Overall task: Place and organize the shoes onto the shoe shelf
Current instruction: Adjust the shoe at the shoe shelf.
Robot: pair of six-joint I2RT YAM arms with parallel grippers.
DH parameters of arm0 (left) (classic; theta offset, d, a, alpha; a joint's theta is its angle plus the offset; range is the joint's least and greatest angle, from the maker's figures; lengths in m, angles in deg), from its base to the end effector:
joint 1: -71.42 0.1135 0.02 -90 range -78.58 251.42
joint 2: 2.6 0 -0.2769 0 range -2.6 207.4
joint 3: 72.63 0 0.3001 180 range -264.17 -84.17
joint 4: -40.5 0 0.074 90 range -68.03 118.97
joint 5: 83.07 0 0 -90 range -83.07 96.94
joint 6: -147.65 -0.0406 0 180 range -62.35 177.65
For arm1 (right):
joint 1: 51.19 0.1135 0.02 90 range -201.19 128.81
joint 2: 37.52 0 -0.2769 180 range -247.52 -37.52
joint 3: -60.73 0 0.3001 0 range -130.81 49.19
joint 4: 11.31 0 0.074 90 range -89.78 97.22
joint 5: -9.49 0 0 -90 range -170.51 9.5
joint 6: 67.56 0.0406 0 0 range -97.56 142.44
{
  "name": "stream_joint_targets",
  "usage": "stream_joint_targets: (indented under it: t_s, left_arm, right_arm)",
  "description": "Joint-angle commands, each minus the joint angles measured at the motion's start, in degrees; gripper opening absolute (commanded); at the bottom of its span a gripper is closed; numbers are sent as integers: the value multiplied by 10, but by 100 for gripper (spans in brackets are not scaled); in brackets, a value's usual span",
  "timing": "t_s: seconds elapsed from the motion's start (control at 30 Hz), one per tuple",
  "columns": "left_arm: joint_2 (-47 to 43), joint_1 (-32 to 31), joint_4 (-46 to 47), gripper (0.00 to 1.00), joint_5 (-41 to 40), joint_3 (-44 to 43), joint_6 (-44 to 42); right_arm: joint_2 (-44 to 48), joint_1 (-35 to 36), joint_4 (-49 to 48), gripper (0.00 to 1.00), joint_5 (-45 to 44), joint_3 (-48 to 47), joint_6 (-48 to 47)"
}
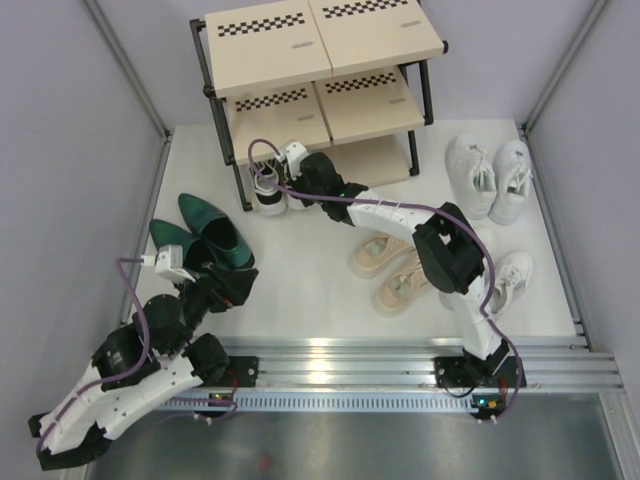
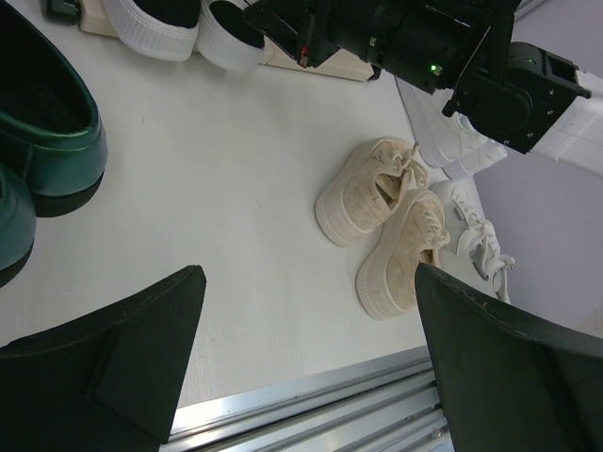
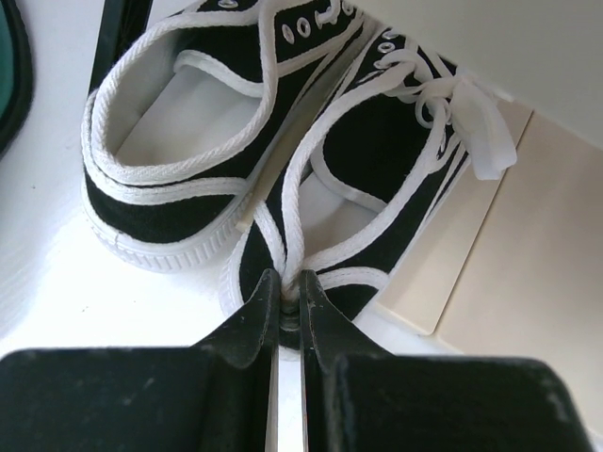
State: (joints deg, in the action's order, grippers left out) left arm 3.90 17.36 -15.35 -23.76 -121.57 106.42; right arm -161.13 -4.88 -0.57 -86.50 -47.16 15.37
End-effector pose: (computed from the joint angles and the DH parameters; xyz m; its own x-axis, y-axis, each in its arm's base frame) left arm 0.0592 -0.0464 0.3221 -0.3942 -0.5581 -0.7301 0.1644 0.7388 -0.6535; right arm 0.3930 0.4053 0.2118 -0.2249 -0.4126 -0.8827 -0.6875 0.7091 -0.1563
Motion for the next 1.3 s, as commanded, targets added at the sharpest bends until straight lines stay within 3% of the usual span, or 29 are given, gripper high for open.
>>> stream_joint_targets:
  t_s: [0.0, 0.33, 0.57, 0.8, 1.0, 1.03, 1.27]
  left_arm:
    - [-5, -1, 0, 98, 9, -20, 2]
    - [-12, -1, 0, 98, 12, -17, 5]
    - [-14, -1, 0, 98, 9, -17, 4]
    - [-12, -2, 1, 98, 11, -18, 4]
    - [-9, -1, 1, 98, 16, -27, -2]
    - [-8, -1, 1, 98, 15, -31, -3]
    - [8, -1, 0, 98, 25, -58, -32]
  right_arm:
    - [43, -2, -7, 0, 18, 0, -10]
    - [17, -3, 6, 0, 21, -25, -10]
    - [21, -2, 6, 43, 20, -28, -2]
    - [63, -1, 4, 71, 5, 3, -10]
    - [154, 0, 4, 91, 21, 66, -39]
    - [167, 0, 6, 98, 31, 85, -48]
    - [296, -26, 157, 99, 246, 157, -162]
